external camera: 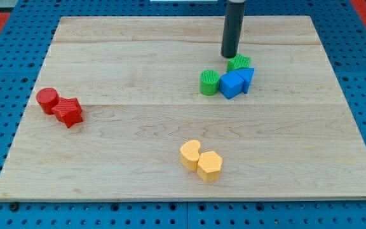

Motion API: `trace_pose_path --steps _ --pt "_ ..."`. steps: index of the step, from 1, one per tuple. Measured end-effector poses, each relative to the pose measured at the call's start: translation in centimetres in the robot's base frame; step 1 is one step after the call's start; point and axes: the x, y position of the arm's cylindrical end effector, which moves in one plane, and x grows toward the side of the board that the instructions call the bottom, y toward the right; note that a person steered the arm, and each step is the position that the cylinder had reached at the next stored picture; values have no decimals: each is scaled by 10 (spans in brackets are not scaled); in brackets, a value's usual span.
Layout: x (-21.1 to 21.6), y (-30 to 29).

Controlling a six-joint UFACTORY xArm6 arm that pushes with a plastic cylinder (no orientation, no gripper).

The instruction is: Separate the green star and the blue triangle from each other

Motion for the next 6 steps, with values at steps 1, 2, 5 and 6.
trace_pose_path --steps 1,2,5,6 --pt "0 24" --pt "51 80" --pt "55 4" --pt "82 37"
